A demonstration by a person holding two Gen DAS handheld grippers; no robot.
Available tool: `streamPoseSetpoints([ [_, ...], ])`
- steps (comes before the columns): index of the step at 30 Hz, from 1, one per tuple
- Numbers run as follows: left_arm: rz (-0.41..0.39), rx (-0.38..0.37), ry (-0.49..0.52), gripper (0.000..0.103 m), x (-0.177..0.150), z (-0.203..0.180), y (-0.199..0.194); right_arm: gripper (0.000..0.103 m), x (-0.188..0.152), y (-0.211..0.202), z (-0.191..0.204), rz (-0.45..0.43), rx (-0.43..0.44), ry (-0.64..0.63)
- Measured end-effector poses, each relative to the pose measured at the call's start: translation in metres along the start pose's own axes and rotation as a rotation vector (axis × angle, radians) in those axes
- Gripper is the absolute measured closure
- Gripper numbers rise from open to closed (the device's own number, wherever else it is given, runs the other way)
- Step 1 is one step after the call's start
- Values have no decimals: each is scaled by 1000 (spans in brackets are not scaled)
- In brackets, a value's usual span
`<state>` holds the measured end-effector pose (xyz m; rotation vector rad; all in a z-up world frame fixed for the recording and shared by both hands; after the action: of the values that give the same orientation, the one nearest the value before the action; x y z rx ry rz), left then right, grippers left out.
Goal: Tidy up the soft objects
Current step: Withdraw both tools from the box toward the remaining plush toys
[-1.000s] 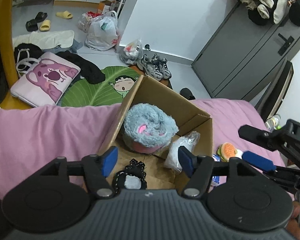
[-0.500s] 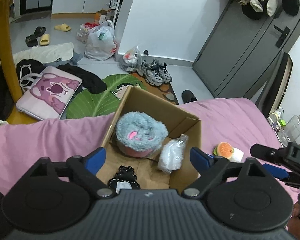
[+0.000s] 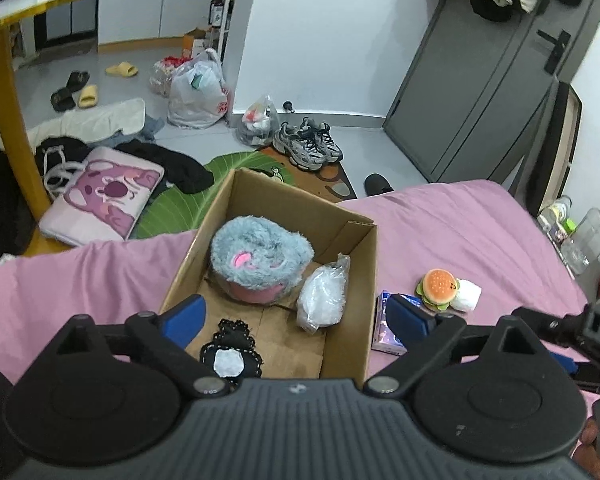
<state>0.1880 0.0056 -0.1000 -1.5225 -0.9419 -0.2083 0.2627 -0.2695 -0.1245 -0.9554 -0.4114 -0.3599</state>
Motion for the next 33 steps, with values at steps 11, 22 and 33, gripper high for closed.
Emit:
streamPoseSetpoints([
  [11, -7, 41, 2, 7, -1, -32, 1, 15, -2, 18, -22, 47, 2, 56],
  [22, -5, 37, 13, 14, -6, -76, 15, 19, -10, 32, -47, 116, 1, 161],
  [33, 59, 75, 73, 33, -10, -110, 43, 30, -15, 68, -67, 192, -36, 242],
])
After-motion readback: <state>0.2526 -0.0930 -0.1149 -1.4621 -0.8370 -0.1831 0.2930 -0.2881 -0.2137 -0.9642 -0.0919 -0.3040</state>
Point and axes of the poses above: each gripper's, at about its wrist camera, not at the fingertips, and y roughly the way its jaws point, z to its left, x to its top, the point moved 1 cm from there along y, roughly the way its jaws point, and after that the axes turned 1 degree about x, right-handed, at the moved point
